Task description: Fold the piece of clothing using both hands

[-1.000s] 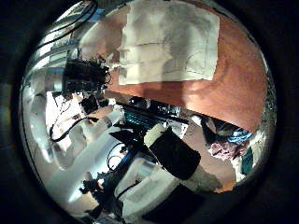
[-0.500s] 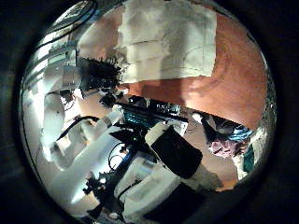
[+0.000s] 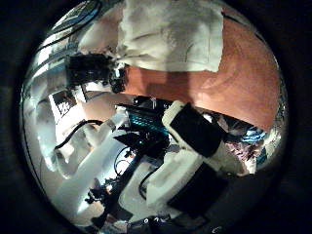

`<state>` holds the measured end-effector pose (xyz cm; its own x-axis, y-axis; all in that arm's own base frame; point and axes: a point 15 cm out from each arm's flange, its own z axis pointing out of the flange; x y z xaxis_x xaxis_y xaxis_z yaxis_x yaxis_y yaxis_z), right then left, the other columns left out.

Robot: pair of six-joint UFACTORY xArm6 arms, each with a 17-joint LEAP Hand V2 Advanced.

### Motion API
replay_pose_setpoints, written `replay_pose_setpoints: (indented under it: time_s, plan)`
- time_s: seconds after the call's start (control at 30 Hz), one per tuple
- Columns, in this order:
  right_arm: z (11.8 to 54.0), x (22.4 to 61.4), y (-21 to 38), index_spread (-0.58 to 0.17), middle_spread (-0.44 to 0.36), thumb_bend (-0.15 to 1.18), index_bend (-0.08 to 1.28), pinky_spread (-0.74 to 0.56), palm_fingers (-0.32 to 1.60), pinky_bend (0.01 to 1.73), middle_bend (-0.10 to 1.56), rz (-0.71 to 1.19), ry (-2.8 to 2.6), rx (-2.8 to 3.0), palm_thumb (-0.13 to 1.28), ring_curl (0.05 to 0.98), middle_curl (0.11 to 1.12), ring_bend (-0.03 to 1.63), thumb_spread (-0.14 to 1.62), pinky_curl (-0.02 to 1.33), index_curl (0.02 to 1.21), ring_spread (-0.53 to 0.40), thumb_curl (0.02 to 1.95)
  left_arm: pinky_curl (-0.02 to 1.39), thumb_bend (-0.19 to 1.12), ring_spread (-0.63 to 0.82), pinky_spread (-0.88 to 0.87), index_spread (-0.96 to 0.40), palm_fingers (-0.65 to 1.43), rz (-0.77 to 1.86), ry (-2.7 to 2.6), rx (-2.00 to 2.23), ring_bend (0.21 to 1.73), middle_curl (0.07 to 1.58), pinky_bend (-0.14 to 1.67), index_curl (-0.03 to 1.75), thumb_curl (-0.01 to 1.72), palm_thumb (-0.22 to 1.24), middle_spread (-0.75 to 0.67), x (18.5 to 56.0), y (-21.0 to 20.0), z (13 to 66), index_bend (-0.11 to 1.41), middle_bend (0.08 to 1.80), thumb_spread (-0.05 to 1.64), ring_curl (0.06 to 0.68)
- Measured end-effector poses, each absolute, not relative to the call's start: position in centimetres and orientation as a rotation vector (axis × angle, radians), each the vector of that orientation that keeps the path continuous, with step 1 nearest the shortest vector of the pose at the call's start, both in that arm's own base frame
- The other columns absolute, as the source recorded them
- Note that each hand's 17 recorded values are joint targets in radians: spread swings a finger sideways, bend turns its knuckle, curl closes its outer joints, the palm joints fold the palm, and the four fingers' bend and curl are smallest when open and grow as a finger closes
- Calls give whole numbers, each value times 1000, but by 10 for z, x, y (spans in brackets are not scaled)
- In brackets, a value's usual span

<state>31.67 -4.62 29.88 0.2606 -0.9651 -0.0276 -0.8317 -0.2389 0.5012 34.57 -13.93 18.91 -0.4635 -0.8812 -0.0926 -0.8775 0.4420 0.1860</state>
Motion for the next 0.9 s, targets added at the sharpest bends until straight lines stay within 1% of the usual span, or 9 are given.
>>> replay_pose_setpoints:
  time_s: [0.17, 0.33, 0.5, 0.77, 0.9]
  plan:
    - [258, 306, -45, -324, -94, -9, 169, 72, 398, 560, 352, -501, -1604, 2144, 622, 294, 422, 750, 1290, 203, 295, -122, 309, 624, 8, -469, -587, -580, 1081, -335, -2630, 1588, 1288, 770, 1154, 779, 526, 784, -517, 346, -145, 211, 444, 1001, 1095, 493]
    - [214, 303, -42, -318, -99, -17, 188, 84, 341, 553, 350, -488, -1593, 2166, 635, 293, 428, 726, 1230, 193, 316, -126, 329, 635, -12, -467, -595, -629, 1059, -339, -2627, 1578, 1306, 804, 1171, 880, 550, 789, -540, 349, -148, 217, 426, 1004, 1099, 503]
    - [192, 310, -45, -310, -90, -23, 177, 108, 292, 565, 329, -441, -1614, 2164, 626, 286, 424, 692, 1183, 193, 327, -109, 340, 643, -14, -466, -601, -665, 1052, -361, -2619, 1568, 1312, 831, 1181, 971, 567, 784, -555, 350, -147, 227, 387, 996, 1098, 507]
    - [164, 327, -55, -301, -83, -20, 173, 132, 263, 560, 312, -255, -1665, 2144, 631, 282, 420, 662, 1125, 188, 333, -81, 353, 648, -14, -465, -598, -712, 1061, -364, -2586, 1542, 1307, 864, 1187, 1089, 586, 779, -569, 350, -152, 246, 313, 980, 1099, 507]
    - [158, 325, -58, -299, -82, -20, 170, 120, 266, 558, 315, -181, -1641, 2098, 642, 284, 421, 659, 1105, 187, 333, -87, 359, 649, -14, -466, -597, -727, 1064, -349, -2569, 1538, 1305, 877, 1187, 1141, 593, 778, -573, 350, -153, 256, 279, 971, 1099, 506]
